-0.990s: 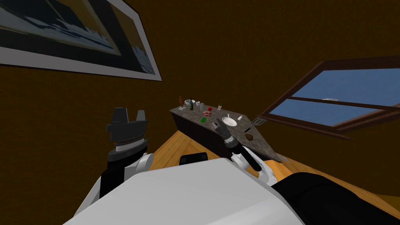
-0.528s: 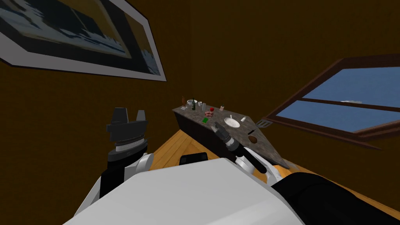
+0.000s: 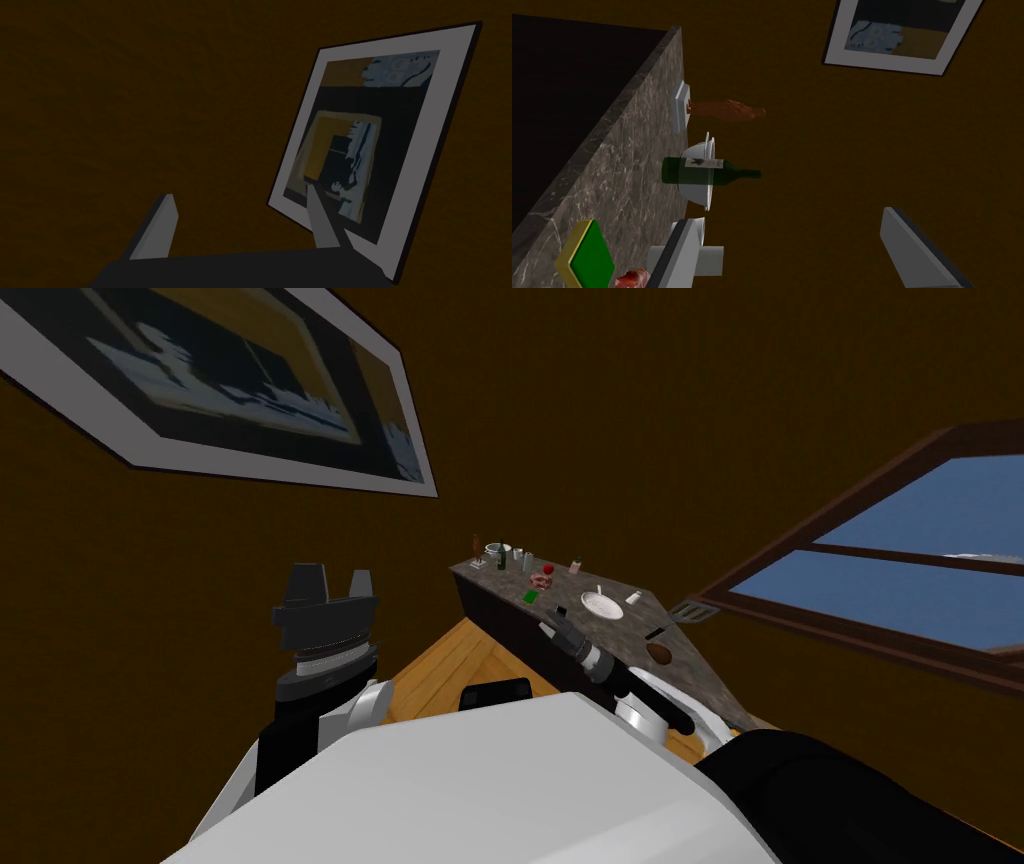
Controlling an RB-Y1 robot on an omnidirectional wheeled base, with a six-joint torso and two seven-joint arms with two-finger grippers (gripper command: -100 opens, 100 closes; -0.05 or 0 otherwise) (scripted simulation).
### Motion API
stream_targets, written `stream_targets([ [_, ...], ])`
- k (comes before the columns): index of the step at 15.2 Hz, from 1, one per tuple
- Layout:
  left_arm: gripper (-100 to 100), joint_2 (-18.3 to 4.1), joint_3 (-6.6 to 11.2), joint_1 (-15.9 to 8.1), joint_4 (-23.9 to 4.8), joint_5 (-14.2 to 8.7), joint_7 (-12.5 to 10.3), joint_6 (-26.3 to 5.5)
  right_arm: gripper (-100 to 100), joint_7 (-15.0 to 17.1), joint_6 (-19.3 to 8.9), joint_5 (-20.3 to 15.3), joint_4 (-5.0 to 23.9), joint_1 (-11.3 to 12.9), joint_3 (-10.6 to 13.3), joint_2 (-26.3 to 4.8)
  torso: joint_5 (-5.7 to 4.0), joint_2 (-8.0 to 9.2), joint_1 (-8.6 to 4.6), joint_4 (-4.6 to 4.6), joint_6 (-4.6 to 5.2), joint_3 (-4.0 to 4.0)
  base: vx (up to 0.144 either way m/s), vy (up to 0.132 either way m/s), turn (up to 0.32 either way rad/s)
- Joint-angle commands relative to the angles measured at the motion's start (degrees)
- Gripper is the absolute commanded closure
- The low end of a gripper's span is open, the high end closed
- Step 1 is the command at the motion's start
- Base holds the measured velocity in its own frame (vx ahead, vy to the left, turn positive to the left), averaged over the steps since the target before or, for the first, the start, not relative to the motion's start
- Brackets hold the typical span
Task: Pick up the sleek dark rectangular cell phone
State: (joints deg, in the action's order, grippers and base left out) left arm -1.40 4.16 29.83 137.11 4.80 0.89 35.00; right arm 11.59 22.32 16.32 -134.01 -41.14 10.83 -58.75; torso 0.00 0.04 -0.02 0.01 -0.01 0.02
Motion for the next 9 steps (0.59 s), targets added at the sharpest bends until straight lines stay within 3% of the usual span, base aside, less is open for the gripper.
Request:
stream_targets([
  [1,0,0.0,0.0,0.0,0.0,0.0,0.0,0.0,-100,1.8,-0.9,1.2,0.3,-1.1,1.0,-2.9,0.0,0.0,0.0,0.0,0.0,0.0,-0.015,0.011,0.187],
  [7,0,0.0,0.0,0.0,0.0,0.0,0.0,0.0,-100,3.3,-1.8,2.3,0.3,-2.3,1.7,-10.6,0.0,0.0,0.02,0.0,-0.03,0.0,-0.011,0.007,0.12],
  [8,0,0.0,0.0,0.0,0.0,0.0,0.0,0.0,-100,3.3,-1.8,2.3,0.3,-2.3,1.7,-10.8,0.0,-0.01,0.0,0.0,0.0,0.0,-0.006,0.0,-0.028],
  [9,0,0.0,0.0,0.0,0.0,0.0,0.0,0.0,-100,4.9,-2.7,3.5,0.4,-3.4,2.4,-12.8,0.0,-0.01,-0.01,0.0,0.02,0.0,-0.011,0.009,0.17],
])
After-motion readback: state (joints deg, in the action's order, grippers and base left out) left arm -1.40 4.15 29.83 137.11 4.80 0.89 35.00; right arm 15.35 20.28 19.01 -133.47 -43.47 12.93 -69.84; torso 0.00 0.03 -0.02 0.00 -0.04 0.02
